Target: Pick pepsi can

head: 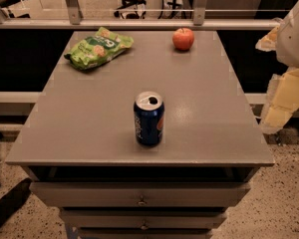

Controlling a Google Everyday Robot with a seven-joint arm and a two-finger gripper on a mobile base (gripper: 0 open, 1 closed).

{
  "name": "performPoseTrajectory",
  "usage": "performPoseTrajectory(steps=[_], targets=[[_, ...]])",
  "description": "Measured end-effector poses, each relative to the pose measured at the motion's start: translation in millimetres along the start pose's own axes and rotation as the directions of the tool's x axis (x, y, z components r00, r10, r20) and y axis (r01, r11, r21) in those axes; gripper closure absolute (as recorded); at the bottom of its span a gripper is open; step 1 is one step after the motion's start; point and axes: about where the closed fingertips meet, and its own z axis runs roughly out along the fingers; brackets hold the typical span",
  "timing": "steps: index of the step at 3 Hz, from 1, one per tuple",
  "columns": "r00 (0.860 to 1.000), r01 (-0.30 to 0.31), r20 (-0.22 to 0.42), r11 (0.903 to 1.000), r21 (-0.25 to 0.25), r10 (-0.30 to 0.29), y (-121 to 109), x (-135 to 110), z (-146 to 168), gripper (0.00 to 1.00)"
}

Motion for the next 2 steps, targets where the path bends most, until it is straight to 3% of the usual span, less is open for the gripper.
performPoseTrajectory(steps=[2], targets=[[0.999,-0.003,0.035,0.9999,-0.013,0.003,5.5,-1.2,3.8,0.0]])
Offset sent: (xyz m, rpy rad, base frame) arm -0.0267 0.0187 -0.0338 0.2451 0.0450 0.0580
